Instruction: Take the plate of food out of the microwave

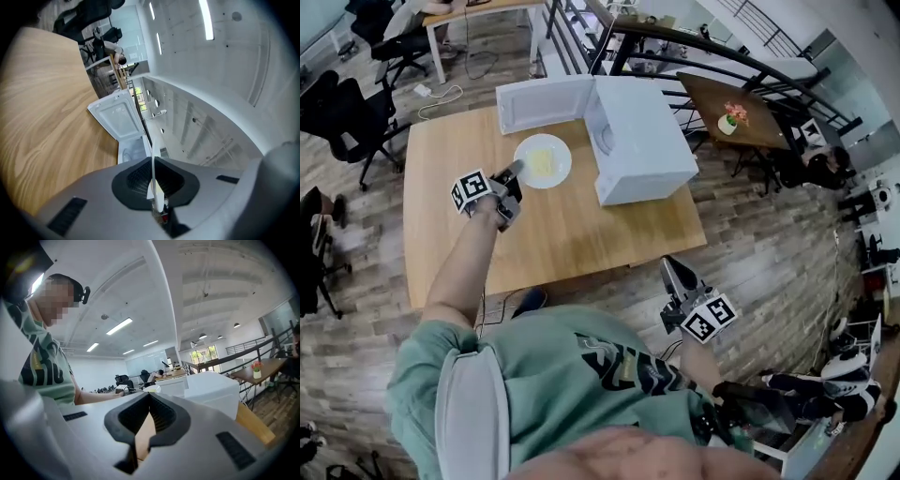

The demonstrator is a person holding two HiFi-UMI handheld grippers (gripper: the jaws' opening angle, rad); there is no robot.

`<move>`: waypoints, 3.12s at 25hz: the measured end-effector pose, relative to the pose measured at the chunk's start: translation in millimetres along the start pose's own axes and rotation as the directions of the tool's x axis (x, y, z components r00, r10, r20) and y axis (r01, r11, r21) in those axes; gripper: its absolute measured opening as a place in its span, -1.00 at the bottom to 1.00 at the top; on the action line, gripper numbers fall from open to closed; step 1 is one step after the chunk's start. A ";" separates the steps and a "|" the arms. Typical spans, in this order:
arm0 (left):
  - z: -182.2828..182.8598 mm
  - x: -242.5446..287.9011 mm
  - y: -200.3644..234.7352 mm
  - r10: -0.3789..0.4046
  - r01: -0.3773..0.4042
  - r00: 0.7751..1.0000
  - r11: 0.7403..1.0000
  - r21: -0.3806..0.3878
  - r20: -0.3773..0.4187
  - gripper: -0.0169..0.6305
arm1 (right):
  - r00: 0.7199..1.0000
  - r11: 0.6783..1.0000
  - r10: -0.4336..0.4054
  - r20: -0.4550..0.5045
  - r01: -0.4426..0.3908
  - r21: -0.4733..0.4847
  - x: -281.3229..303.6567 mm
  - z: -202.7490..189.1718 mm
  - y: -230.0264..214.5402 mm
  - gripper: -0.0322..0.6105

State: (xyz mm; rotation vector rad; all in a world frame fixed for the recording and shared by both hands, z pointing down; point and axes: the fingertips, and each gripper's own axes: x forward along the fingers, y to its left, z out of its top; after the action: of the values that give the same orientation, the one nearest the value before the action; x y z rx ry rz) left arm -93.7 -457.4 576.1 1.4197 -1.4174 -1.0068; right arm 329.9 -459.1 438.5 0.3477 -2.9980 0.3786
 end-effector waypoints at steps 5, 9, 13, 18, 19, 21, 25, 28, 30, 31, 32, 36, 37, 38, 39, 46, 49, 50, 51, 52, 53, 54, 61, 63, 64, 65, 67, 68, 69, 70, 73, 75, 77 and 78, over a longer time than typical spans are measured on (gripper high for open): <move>-13.6 -73.3 -7.2 0.046 -0.046 0.989 0.999 -0.008 0.143 -0.90 | 0.994 0.993 0.113 -0.004 -0.113 -0.027 -17.9 -1.5 5.0 -0.88; -11.4 -131.6 -5.8 0.097 -0.101 0.970 0.995 0.004 0.224 -0.90 | 0.980 0.980 0.199 -0.006 -0.200 -0.025 -6.6 -0.5 17.3 -0.88; 6.4 -195.2 0.3 0.146 -0.152 0.939 0.988 -0.005 0.311 -0.90 | 0.958 0.957 0.287 -0.002 -0.287 -0.037 16.2 2.1 43.2 -0.88; 47.2 -262.8 5.4 0.166 -0.171 0.895 0.985 -0.025 0.414 -0.90 | 0.924 0.921 0.381 -0.040 -0.383 -0.068 64.2 10.8 82.7 -0.88; 58.4 -272.1 6.9 0.167 -0.171 0.887 0.985 -0.030 0.430 -0.90 | 0.918 0.915 0.393 -0.048 -0.396 -0.074 77.1 15.0 89.8 -0.88; 80.8 -288.2 13.7 0.168 -0.168 0.875 0.985 -0.042 0.453 -0.90 | 0.909 0.905 0.412 -0.062 -0.416 -0.085 105.2 22.9 105.0 -0.88; 126.1 -321.2 46.1 0.161 -0.151 0.864 0.987 -0.061 0.477 -0.90 | 0.897 0.890 0.438 -0.061 -0.443 -0.112 167.0 28.3 145.4 -0.88; 161.3 -337.5 72.1 0.170 -0.156 0.873 0.985 -0.069 0.456 -0.90 | 0.893 0.886 0.449 -0.032 -0.450 -0.111 216.1 39.3 175.1 -0.88; 186.8 -344.3 83.7 0.168 -0.157 0.883 0.986 -0.062 0.439 -0.90 | 0.894 0.888 0.447 -0.015 -0.446 -0.108 249.3 47.3 190.3 -0.88; 198.7 -347.3 89.6 0.167 -0.155 0.887 0.986 -0.062 0.431 -0.90 | 0.897 0.892 0.442 -0.010 -0.441 -0.103 265.5 49.5 196.8 -0.88; 208.8 -349.7 95.8 0.166 -0.154 0.892 0.986 -0.063 0.421 -0.90 | 0.899 0.895 0.437 -0.007 -0.435 -0.100 280.4 50.3 203.1 -0.88; 237.3 -351.4 120.8 0.173 -0.163 0.910 0.985 -0.061 0.376 -0.90 | 0.898 0.892 0.440 -0.016 -0.439 -0.107 327.9 48.3 226.9 -0.88; 242.2 -350.2 127.7 0.181 -0.168 0.911 0.984 -0.067 0.371 -0.90 | 0.896 0.890 0.444 -0.026 -0.444 -0.105 337.3 46.1 230.4 -0.88; 245.5 -348.9 134.7 0.189 -0.173 0.910 0.982 -0.077 0.368 -0.90 | 0.893 0.888 0.447 -0.039 -0.449 -0.101 345.5 43.2 232.3 -0.88; 247.0 -347.2 141.5 0.198 -0.178 0.909 0.980 -0.087 0.366 -0.90 | 0.891 0.886 0.451 -0.053 -0.454 -0.097 352.5 40.1 232.4 -0.88; 249.7 -323.2 164.4 0.245 -0.225 0.896 0.970 -0.097 0.370 -0.90 | 0.847 0.845 0.523 -0.097 -0.530 -0.076 401.3 32.7 207.6 -0.88; 244.6 -318.5 170.0 0.264 -0.240 0.880 0.965 -0.109 0.395 -0.90 | 0.813 0.811 0.571 -0.116 -0.580 -0.073 418.2 22.4 198.5 -0.88; 242.6 -317.7 172.1 0.270 -0.246 0.874 0.963 -0.113 0.405 -0.90 | 0.800 0.798 0.588 -0.123 -0.598 -0.072 423.2 18.4 195.8 -0.88; 241.3 -316.4 174.9 0.278 -0.253 0.867 0.960 -0.117 0.413 -0.90 | 0.787 0.786 0.603 -0.130 -0.614 -0.069 428.5 14.3 192.8 -0.88; 240.7 -314.3 178.4 0.287 -0.260 0.861 0.958 -0.122 0.419 -0.90 | 0.776 0.776 0.616 -0.135 -0.627 -0.064 434.3 10.2 189.3 -0.88; 240.9 -311.2 182.7 0.295 -0.266 0.856 0.955 -0.128 0.425 -0.90 | 0.767 0.769 0.626 -0.139 -0.637 -0.056 440.8 6.2 185.4 -0.88; 241.7 -307.4 187.3 0.302 -0.270 0.851 0.953 -0.135 0.429 -0.90 | 0.760 0.763 0.634 -0.143 -0.645 -0.047 447.7 2.4 181.5 -0.88; 250.6 -280.9 223.1 0.343 -0.301 0.849 0.939 -0.164 0.403 -0.90 | 0.742 0.752 0.649 -0.171 -0.659 -0.005 480.5 -19.8 170.2 -0.88; 256.7 -275.0 233.0 0.351 -0.309 0.850 0.936 -0.166 0.394 -0.90 | 0.746 0.759 0.642 -0.176 -0.652 0.006 485.4 -25.3 166.0 -0.88; 260.5 -272.2 237.1 0.353 -0.312 0.850 0.935 -0.166 0.391 -0.90 | 0.750 0.763 0.637 -0.180 -0.646 0.010 488.2 -27.7 163.1 -0.88; 264.6 -269.4 240.7 0.355 -0.315 0.851 0.935 -0.165 0.388 -0.90 | 0.753 0.768 0.631 -0.184 -0.640 0.014 491.5 -29.8 160.0 -0.88; 271.6 -264.6 247.9 0.359 -0.318 0.852 0.933 -0.169 0.381 -0.90 | 0.761 0.777 0.620 -0.191 -0.629 0.021 498.8 -33.2 153.9 -0.88; 274.0 -262.6 251.7 0.361 -0.319 0.853 0.932 -0.171 0.377 -0.90 | 0.765 0.782 0.615 -0.193 -0.622 0.025 501.8 -34.9 151.2 -0.88; 275.4 -260.8 255.4 0.364 -0.321 0.854 0.931 -0.173 0.372 -0.90 | 0.769 0.787 0.609 -0.195 -0.616 0.029 504.1 -36.6 148.7 -0.88; 276.3 -259.1 259.1 0.367 -0.325 0.855 0.930 -0.174 0.366 -0.90 | 0.773 0.792 0.603 -0.197 -0.610 0.033 506.0 -38.2 146.4 -0.88; 280.5 -252.6 268.2 0.377 -0.332 0.855 0.926 -0.181 0.357 -0.90 | 0.778 0.798 0.596 -0.200 -0.601 0.039 514.2 -41.2 140.3 -0.88; 283.9 -246.7 273.4 0.380 -0.336 0.855 0.924 -0.182 0.354 -0.90 | 0.778 0.799 0.595 -0.199 -0.600 0.041 520.7 -43.5 135.7 -0.88; 284.8 -240.5 278.7 0.384 -0.342 0.857 0.923 -0.178 0.344 -0.90 | 0.781 0.802 0.592 -0.197 -0.596 0.046 525.2 -47.0 130.0 -0.88; 284.5 -237.7 281.2 0.387 -0.348 0.858 0.921 -0.174 0.337 -0.90 | 0.783 0.804 0.590 -0.196 -0.593 0.051 526.7 -49.0 127.2 -0.88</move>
State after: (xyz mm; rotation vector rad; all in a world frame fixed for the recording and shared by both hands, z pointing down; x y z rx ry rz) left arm -455.1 -223.1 752.1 0.8562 -1.7930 -1.1095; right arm -207.2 -438.4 522.7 -0.6273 -2.8259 0.4052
